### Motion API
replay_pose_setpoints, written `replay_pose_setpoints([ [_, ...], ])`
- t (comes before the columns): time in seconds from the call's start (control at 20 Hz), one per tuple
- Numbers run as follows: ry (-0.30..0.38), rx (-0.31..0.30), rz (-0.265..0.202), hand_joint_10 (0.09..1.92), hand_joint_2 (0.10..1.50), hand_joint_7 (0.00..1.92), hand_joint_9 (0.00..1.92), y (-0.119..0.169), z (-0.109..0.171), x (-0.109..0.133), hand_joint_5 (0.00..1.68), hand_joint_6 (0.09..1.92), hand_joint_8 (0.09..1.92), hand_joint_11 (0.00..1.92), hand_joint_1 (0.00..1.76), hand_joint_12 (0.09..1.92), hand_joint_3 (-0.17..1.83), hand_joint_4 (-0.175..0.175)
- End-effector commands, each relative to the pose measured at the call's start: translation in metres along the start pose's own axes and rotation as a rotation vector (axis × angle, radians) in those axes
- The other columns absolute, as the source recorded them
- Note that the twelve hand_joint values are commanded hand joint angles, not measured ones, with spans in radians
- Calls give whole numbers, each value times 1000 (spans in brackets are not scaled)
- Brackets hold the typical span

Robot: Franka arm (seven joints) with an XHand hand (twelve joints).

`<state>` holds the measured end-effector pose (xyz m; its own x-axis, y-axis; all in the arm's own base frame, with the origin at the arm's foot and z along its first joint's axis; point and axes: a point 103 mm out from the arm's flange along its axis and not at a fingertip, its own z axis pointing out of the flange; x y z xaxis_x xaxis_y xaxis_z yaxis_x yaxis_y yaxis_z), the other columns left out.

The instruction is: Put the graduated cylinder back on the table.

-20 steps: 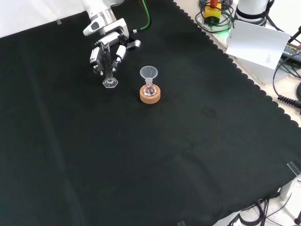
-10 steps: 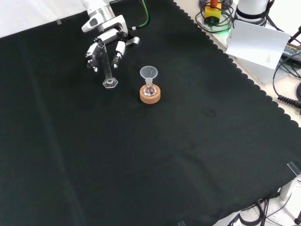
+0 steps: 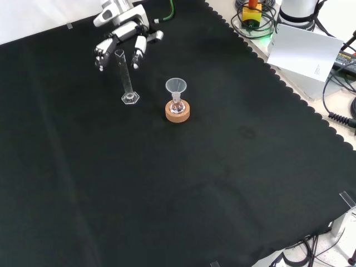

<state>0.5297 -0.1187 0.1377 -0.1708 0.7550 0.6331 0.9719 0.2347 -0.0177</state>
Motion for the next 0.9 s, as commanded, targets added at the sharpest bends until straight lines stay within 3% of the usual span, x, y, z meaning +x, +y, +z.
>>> replay_pose_setpoints([
  [0.05,-84,-49,34,87,929,15,518,-26,-47,24,239,87,667,2,787,1412,-175,-69],
  [0.2,-117,-98,37,87,928,10,512,-42,-70,42,239,87,667,0,785,1407,-175,-68],
  [0.45,-154,-130,47,87,929,14,515,-71,-95,70,250,87,671,0,785,1396,-175,-70],
  [0.9,-204,-162,68,87,932,32,530,-124,-113,114,256,87,679,0,779,1399,-175,-70],
])
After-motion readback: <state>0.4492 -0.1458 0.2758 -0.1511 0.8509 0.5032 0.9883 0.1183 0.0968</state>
